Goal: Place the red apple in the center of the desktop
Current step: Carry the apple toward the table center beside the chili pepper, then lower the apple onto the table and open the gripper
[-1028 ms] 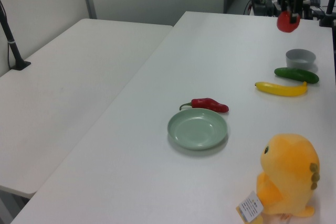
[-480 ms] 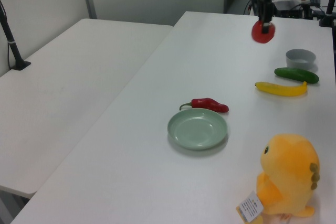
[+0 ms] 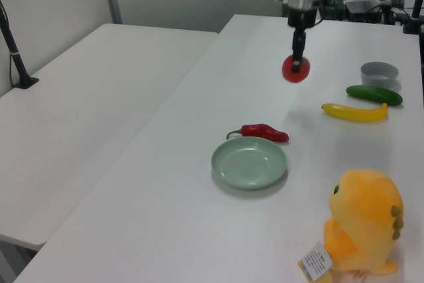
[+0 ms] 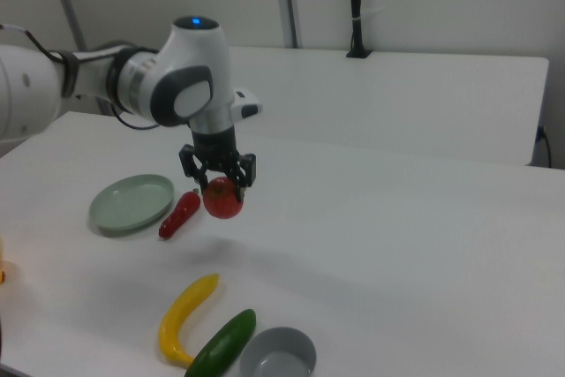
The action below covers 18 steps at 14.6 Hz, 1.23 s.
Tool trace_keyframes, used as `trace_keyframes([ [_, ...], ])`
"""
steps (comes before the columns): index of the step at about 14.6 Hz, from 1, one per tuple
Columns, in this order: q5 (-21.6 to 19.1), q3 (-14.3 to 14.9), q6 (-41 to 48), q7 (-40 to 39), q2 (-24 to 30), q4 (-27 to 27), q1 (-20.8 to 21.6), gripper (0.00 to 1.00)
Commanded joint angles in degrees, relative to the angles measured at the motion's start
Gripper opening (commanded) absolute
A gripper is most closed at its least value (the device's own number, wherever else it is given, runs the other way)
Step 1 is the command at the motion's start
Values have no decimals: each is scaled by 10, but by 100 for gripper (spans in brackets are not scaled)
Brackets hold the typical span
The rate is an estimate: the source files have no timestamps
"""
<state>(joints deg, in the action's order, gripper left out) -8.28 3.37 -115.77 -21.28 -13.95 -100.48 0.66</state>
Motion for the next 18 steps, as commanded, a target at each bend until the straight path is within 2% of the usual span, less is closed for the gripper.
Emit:
trace_keyframes([
  [1, -7, 1, -51, 31, -51, 18, 21, 36],
  [5, 0, -7, -108, 40, -97, 17, 24, 38],
  [8, 1, -13, -132, 40, -111, 14, 24, 38],
  [10, 1, -13, -132, 40, -111, 13, 24, 43],
  [11, 1, -13, -132, 40, -111, 13, 24, 49],
  [13, 1, -13, -132, 40, -111, 13, 24, 71],
  [17, 1, -13, -130, 40, -107, 13, 24, 100],
  [18, 1, -13, -128, 40, -103, 13, 23, 100],
])
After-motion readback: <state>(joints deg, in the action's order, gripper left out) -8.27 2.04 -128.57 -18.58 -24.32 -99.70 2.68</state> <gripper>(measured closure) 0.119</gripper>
